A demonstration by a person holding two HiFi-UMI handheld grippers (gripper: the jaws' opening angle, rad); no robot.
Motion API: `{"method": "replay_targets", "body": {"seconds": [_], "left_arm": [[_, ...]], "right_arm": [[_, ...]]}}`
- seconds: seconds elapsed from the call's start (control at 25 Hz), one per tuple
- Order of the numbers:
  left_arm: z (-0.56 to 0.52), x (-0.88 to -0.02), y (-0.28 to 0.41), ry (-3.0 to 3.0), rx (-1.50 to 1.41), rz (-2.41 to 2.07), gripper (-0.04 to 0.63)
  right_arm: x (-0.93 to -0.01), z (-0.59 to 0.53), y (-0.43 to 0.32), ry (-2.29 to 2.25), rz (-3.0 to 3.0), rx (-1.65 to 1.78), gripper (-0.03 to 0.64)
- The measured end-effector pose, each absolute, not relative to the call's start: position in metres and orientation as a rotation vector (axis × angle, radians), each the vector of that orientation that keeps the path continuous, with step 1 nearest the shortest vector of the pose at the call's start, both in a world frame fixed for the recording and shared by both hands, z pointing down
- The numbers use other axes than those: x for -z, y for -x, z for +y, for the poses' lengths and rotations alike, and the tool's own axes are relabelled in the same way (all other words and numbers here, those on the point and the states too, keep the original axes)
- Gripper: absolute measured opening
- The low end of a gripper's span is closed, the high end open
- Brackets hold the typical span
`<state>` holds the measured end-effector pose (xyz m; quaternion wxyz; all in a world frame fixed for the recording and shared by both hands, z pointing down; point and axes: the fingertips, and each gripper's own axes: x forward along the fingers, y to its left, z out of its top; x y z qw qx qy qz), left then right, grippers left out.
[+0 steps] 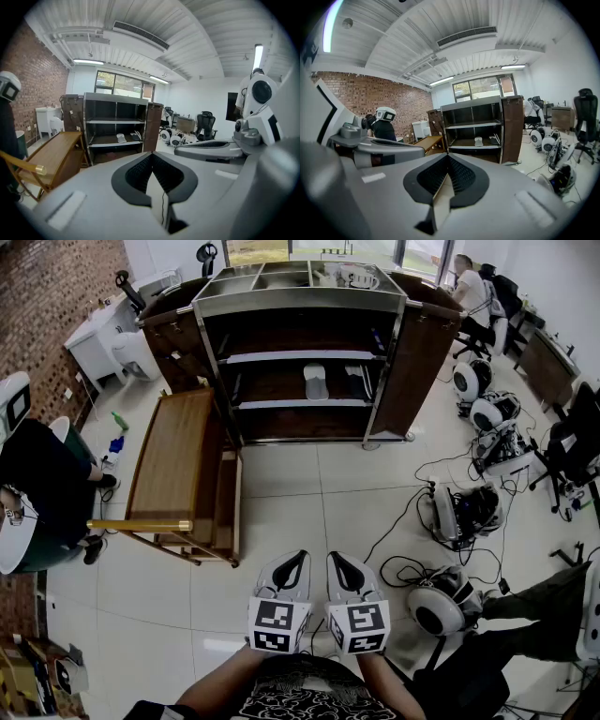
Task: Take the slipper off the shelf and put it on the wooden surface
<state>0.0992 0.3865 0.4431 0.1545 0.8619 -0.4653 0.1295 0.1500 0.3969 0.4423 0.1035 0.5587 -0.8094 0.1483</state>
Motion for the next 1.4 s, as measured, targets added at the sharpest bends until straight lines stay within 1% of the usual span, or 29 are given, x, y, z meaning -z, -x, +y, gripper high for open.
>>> {"method": "replay_targets", "body": {"seconds": [0.36, 0.68, 1.0, 1.4], "left_arm": [[0.316, -0.429, -0.053, -2.492, -0.322, -1.280, 0.005], [0.282, -0.422, -0.024, -2.503, -0.302, -1.269, 0.006], [0.262, -0.425, -0.014, -2.492, -0.312, -1.268, 0.006], [0.212, -0.430, -0.038, -2.497, -0.347, -1.283, 0.005]], "right_arm": [[-0.421, 0.329, -0.098, -1.662, -2.340, -0.377, 0.001], [-0.413, 0.298, -0.068, -1.676, -2.327, -0.365, 0.001], [-0.415, 0.277, -0.062, -1.693, -2.328, -0.375, 0.001], [-0.422, 0.226, -0.083, -1.683, -2.357, -0.393, 0.001]]}}
